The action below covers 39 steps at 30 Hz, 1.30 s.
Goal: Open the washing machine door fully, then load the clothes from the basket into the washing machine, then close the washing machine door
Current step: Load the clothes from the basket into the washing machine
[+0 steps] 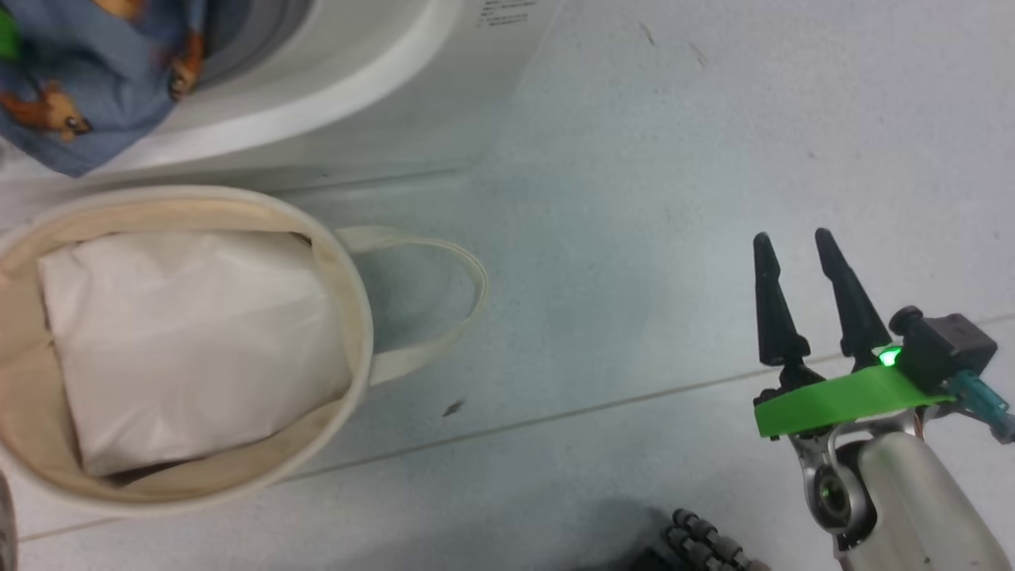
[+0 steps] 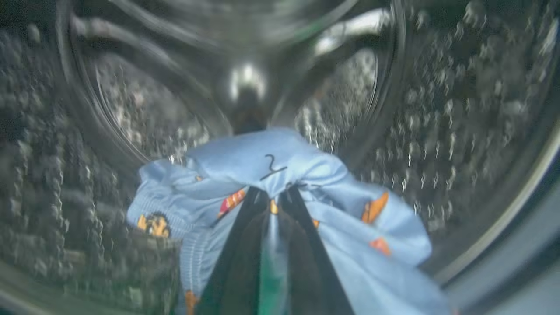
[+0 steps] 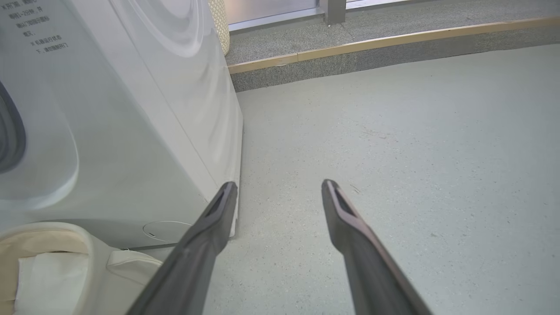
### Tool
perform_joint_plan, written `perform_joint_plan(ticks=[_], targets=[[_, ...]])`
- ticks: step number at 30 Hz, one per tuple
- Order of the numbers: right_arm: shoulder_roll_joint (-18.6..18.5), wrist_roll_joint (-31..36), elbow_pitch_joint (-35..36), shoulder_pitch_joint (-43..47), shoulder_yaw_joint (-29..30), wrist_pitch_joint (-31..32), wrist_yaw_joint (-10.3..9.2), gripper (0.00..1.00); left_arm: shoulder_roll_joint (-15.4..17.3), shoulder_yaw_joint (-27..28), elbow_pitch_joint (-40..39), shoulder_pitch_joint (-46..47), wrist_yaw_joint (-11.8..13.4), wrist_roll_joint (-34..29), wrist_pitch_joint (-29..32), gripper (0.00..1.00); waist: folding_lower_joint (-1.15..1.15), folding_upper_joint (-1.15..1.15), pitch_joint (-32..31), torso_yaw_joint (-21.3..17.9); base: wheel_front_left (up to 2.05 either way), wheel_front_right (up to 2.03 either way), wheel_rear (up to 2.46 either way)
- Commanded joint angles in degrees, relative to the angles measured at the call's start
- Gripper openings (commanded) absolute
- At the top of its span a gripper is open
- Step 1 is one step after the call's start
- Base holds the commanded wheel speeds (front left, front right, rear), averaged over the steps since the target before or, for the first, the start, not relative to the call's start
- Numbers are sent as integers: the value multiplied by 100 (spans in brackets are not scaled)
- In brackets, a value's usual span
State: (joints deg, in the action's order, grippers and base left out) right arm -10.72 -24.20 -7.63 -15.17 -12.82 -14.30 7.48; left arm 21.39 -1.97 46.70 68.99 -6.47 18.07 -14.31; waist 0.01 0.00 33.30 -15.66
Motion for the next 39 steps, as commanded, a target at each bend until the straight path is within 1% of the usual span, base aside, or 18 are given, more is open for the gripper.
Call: perform_joint_plan(ticks=[1,3,5,8,10,11,12,13,15,18,20,22,24,26,31,34,35,39], targets=[[-11,37,203,73,-36,-70,1,100,347,280,-549,427,66,-107,-69,0,-1,0,173,-107,0,0,0],[-4,57,259,79,15,-70,1,100,252,753,-1233,476,161,-214,-69,0,-1,0,261,-112,0,0,0],[5,78,269,95,47,-70,1,100,70,1121,-1564,407,132,-294,-69,0,-1,0,302,-98,0,0,0],[32,93,263,104,30,-70,1,100,-140,1338,-1599,274,21,-468,-69,0,-1,0,313,-78,0,0,0],[45,93,255,91,1,-70,1,100,-245,1353,-1400,213,-36,-551,-69,0,-1,0,313,-61,0,0,0],[52,89,253,81,-20,-70,1,100,-286,1320,-1170,181,-57,-565,-69,0,-1,0,305,-56,0,0,0],[53,87,242,78,-34,-70,1,100,-326,1275,-742,153,-69,-552,-69,73,-1,0,283,-49,0,0,0],[48,88,227,81,-43,-70,1,100,-331,1161,-305,177,-79,-593,-69,100,-1,0,260,-40,0,0,0],[52,83,212,82,-52,-70,1,100,-328,947,487,312,-91,-616,-35,100,-1,0,221,-33,0,0,0],[50,74,183,87,-60,-70,1,100,-303,567,1479,555,-98,-769,376,100,-1,0,171,-4,0,0,0],[61,64,168,72,-87,-70,1,100,-328,493,2048,682,-98,-775,842,100,-1,0,109,18,0,0,0],[75,53,155,45,-127,-70,1,100,-329,448,2347,784,-47,-789,1087,100,-1,0,34,28,0,0,0],[76,41,129,12,-173,-70,1,100,-347,434,2481,798,47,-785,1168,100,-1,0,-51,43,0,0,0],[73,24,101,-24,-205,-70,1,100,-388,375,2522,773,82,-821,999,100,-1,0,-135,71,0,0,0],[67,-37,-7,-106,-273,-70,1,100,-656,369,2424,469,28,-724,65,100,-1,0,-412,250,0,0,0],[70,-92,-106,-155,-359,-70,1,100,-829,347,2144,67,-33,-665,-58,100,-1,0,-627,400,0,0,0],[70,-92,-106,-155,-359,-70,1,100,-829,347,2144,67,-33,-665,-58,100,-1,0,-627,400,0,0,0],[46,-154,-232,-209,-421,-70,1,100,-1014,385,1107,-756,-82,-574,-66,100,-1,0,-942,647,0,0,0]])
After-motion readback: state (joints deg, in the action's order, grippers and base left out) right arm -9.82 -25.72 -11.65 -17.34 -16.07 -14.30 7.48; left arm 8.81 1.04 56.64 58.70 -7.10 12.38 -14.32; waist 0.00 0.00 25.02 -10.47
